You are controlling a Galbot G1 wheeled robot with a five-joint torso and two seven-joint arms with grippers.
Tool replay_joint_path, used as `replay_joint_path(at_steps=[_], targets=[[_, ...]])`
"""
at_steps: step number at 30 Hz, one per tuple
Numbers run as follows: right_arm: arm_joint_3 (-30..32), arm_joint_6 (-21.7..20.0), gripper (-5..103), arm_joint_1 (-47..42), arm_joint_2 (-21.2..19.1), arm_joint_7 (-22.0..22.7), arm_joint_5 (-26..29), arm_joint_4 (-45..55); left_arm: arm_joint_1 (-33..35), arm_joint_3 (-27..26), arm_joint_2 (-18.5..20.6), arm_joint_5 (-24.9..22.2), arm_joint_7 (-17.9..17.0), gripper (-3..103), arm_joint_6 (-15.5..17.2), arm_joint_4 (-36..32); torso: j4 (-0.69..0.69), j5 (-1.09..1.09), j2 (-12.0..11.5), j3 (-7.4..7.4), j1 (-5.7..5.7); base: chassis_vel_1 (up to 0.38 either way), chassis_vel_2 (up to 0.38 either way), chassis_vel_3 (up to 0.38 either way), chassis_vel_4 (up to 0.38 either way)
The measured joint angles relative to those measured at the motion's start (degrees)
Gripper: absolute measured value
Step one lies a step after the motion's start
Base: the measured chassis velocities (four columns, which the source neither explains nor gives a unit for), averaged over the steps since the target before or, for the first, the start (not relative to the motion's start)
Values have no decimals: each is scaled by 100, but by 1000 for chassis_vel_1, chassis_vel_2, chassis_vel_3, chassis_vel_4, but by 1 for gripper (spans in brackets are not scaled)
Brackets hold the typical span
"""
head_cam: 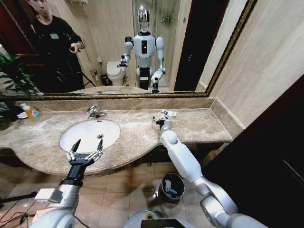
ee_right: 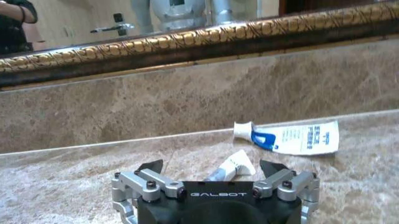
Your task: Pick up the trash from the sink and place it in the trash bin.
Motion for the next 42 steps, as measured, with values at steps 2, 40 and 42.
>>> replay_joint_path(at_steps=[2, 40, 42], targets=[[2, -7, 100, 11, 42, 59, 41, -35, 0, 0, 0, 0, 0, 100, 0, 0, 0, 0, 0, 0, 0, 0, 0, 0, 0], [-152, 102, 53, 31, 84, -44, -119, -390, 0, 0, 0, 0, 0, 100, 0, 0, 0, 2, 1, 0, 0, 0, 0, 0, 0], [-152, 149, 43, 21, 78, -48, -126, -404, 0, 0, 0, 0, 0, 100, 0, 0, 0, 2, 1, 0, 0, 0, 0, 0, 0]])
